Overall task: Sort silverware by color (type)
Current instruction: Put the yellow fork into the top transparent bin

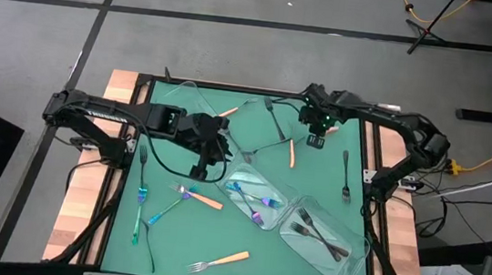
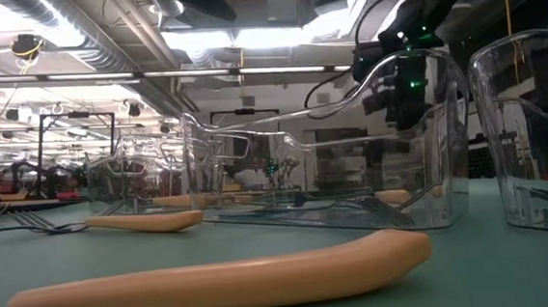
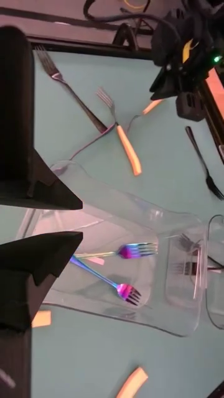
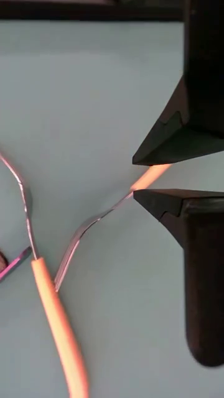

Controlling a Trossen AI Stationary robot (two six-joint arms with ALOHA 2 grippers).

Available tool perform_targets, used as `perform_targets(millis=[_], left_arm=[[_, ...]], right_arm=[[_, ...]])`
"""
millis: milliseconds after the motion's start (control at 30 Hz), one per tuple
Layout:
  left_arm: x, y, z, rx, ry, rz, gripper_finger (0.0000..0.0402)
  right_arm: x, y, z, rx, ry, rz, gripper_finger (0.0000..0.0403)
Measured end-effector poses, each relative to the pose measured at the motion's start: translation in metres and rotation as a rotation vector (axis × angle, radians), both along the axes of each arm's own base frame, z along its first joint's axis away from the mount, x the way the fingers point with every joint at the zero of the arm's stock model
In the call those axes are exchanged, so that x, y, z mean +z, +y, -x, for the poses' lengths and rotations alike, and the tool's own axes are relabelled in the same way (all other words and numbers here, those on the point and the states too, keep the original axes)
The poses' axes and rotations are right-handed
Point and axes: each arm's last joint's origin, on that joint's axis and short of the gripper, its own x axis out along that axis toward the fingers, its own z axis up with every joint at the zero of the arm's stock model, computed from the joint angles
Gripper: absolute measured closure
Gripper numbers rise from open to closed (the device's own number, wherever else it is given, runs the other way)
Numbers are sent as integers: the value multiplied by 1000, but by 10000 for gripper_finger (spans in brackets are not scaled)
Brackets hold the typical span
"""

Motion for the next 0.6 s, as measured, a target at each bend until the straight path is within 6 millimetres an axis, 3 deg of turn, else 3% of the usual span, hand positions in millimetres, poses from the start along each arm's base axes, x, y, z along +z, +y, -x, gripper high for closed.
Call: perform_targets(millis=[600], left_arm=[[0, 0, 0, -2, -1, 2, 340]], right_arm=[[-38, 8, 8, 88, -57, -1, 341]])
